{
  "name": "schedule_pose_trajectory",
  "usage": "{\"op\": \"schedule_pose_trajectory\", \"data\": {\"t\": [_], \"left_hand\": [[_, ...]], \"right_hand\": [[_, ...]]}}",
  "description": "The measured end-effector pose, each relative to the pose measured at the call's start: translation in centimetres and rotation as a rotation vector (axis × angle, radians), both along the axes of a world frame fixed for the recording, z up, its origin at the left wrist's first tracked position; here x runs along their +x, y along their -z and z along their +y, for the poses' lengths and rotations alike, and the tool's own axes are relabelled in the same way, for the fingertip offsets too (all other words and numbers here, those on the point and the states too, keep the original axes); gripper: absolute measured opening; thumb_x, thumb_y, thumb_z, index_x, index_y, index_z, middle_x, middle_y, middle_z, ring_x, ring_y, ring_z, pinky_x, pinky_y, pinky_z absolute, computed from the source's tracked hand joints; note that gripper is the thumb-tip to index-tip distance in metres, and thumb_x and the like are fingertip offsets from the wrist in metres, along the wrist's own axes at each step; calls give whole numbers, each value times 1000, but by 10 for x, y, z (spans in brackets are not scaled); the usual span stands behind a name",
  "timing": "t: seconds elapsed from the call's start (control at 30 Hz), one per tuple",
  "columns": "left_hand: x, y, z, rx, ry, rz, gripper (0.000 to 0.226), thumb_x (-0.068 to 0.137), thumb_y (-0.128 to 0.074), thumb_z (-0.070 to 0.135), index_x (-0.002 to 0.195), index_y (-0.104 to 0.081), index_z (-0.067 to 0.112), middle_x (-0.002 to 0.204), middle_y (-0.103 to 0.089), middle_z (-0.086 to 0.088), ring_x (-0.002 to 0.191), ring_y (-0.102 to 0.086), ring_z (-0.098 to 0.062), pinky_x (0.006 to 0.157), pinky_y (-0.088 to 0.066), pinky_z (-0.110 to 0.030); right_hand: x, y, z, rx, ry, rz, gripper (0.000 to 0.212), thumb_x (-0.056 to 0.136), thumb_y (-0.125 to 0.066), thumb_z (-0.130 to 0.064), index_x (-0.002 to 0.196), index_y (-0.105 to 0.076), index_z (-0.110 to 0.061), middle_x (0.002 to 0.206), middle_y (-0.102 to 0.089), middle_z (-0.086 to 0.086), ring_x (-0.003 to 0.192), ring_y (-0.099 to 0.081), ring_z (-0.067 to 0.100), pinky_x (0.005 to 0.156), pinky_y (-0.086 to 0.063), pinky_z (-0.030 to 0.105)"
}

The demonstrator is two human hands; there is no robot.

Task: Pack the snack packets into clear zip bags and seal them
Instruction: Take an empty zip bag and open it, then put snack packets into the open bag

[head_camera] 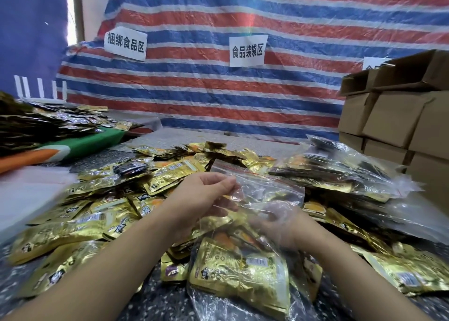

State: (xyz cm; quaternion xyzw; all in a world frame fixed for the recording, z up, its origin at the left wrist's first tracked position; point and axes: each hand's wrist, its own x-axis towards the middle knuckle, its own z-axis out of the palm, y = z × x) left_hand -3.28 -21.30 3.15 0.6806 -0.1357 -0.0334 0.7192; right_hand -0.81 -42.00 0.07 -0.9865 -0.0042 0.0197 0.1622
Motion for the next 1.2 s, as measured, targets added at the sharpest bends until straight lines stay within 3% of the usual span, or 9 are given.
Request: {"op": "schedule_pose_trajectory", "data": {"t": [0.13,0.23,0.37,0.5,0.67,0.87,0.93,1.07,1.2], "left_hand": [[1,1,2,11,9,2,19,93,-60,20,91,-71,5,83,-74,-6,65,-68,-16,52,-50,-21],[1,1,2,8,21,-5,19,92,-59,21,89,-72,7,83,-75,-5,64,-67,-15,51,-50,-21],[1,0,0,7,24,4,19,92,-59,20,90,-71,7,87,-75,-7,66,-67,-17,52,-51,-22],[2,1,-1,-4,17,19,21,92,-61,23,92,-69,4,90,-71,-12,63,-68,-16,50,-51,-22],[2,0,-2,-22,8,35,28,86,-63,37,82,-72,11,88,-72,-12,64,-69,-20,50,-52,-23],[2,2,1,0,19,12,36,76,-64,42,86,-72,9,98,-73,-19,67,-69,-18,53,-52,-23],[0,2,1,23,35,8,25,80,-64,37,77,-76,15,92,-75,-13,67,-68,-16,54,-52,-22],[0,2,0,87,35,-8,22,93,-62,24,79,-76,14,85,-76,-7,60,-65,-10,50,-48,-17],[-2,3,-3,210,39,-67,15,89,-68,23,78,-75,16,76,-74,-4,56,-59,-6,52,-45,-19]], "right_hand": [[-2,-4,-2,258,87,37,110,58,-69,-82,145,-40,-21,105,-57,-7,73,-51,3,45,-42,8],[-1,-10,-12,470,85,157,103,38,-83,-74,118,-56,-15,101,-59,-2,86,-59,13,67,-54,19],[-10,-20,-24,559,14,166,71,59,-89,-45,111,-67,-3,116,-68,10,103,-63,24,90,-49,30],[-16,-25,-29,605,-76,228,33,77,-81,-30,49,-72,-15,58,-68,-6,61,-62,9,66,-43,26],[-17,-15,-19,750,-45,240,68,63,-84,-39,104,-66,12,95,-68,27,82,-58,27,76,-46,39],[-16,-22,-28,780,-13,297,22,78,-80,-17,63,-73,-2,63,-63,6,58,-56,20,56,-44,30],[-10,-21,-42,878,28,304,42,89,-58,5,51,-68,-8,56,-60,4,48,-55,14,48,-45,27],[-9,-29,-49,1243,176,218,22,88,-60,-6,104,-66,8,87,-69,16,73,-63,24,65,-53,32],[-12,-35,-50,1641,152,152,29,75,-63,-8,102,-63,3,85,-70,16,71,-68,22,76,-59,32]]}}
